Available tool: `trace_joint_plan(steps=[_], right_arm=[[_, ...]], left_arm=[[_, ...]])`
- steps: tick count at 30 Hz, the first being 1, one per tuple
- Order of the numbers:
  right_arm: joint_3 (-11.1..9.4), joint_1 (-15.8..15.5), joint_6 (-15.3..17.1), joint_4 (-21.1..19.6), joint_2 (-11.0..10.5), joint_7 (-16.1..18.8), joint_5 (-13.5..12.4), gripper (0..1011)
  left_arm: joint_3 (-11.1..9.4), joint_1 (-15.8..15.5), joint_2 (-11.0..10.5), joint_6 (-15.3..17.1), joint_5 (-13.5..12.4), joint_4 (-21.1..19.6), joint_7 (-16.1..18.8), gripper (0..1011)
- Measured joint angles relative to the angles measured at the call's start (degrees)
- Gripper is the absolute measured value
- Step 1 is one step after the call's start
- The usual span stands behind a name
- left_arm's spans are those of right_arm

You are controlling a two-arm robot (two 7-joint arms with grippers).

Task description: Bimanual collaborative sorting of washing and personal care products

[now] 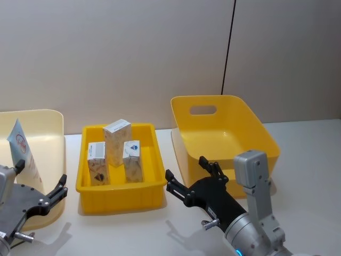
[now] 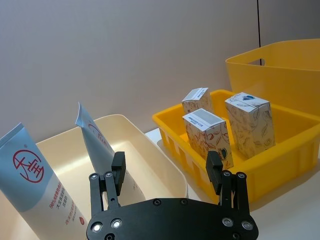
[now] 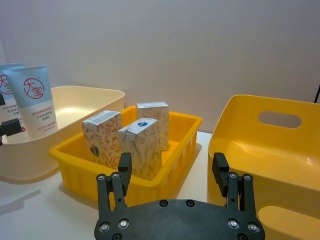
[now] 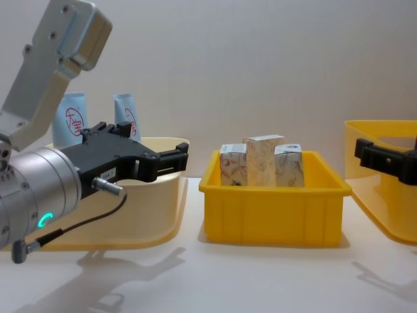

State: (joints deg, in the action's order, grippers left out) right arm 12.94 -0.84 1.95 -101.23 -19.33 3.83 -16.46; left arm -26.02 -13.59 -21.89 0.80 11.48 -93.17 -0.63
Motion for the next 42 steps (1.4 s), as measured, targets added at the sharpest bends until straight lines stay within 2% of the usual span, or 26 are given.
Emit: trace_joint_plan(steps=[28, 33, 42], right_arm=[[0.0, 0.0, 0.0, 0.0, 0.0, 0.0, 0.0, 1001], [0.0, 0.0, 0.0, 0.0, 0.0, 0.0, 0.0, 1001], [0.0, 0.0, 0.0, 0.0, 0.0, 0.0, 0.0, 1001]], left_arm=[[0.21, 0.05, 0.03, 0.11, 0.16, -0.02, -0.07, 1003], [0.94, 0.16, 0.08, 1.0, 1.24, -0.16, -0.59, 1004], [3.45, 0.12, 0.6, 3.51, 4.91, 0.11, -2.07, 1004]])
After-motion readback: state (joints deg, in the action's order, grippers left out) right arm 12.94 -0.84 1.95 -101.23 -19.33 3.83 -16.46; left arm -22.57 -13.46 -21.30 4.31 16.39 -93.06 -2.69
